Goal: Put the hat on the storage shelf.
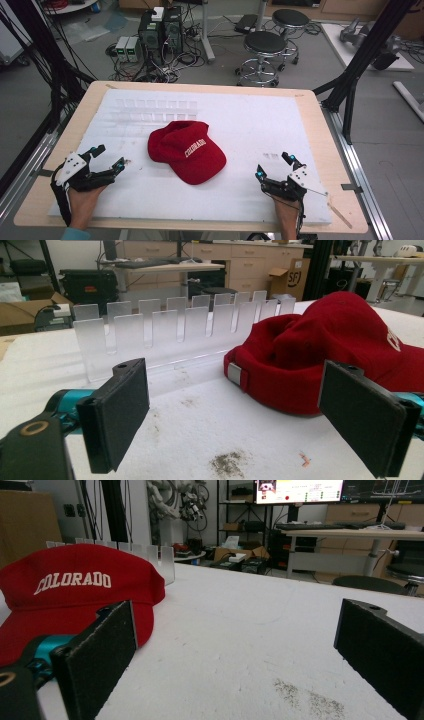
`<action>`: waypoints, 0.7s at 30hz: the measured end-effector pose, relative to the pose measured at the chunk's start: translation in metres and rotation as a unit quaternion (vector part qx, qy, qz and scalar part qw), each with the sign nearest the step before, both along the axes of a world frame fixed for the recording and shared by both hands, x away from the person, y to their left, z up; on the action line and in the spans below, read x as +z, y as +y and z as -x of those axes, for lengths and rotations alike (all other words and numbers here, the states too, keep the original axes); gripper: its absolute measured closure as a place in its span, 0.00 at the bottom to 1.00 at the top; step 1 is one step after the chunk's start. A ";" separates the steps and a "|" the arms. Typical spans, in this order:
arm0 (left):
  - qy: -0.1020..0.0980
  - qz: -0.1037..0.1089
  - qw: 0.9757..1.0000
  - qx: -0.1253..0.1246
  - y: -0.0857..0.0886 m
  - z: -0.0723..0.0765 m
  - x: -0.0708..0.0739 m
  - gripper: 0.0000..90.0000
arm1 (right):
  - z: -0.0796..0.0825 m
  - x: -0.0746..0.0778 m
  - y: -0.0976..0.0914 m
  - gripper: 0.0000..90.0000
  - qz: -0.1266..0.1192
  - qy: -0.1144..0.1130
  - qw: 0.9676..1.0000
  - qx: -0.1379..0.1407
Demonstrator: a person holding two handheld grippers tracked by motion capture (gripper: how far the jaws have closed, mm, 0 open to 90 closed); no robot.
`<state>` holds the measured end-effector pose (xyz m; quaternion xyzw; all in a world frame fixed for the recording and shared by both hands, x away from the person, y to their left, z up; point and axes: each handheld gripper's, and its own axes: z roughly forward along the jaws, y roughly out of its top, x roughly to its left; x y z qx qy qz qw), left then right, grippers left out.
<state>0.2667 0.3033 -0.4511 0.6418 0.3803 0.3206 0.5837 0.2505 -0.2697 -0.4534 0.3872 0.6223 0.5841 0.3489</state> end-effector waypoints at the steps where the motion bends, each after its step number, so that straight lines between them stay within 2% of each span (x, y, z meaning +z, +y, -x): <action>1: 0.000 0.000 1.000 0.000 0.000 0.000 0.000 0.15 | 0.000 0.000 0.000 0.03 0.000 0.000 1.000 0.000; 21: 0.020 -0.006 1.000 0.008 -0.001 -0.004 0.001 0.15 | 0.000 0.000 0.001 0.03 0.006 0.003 1.000 -0.002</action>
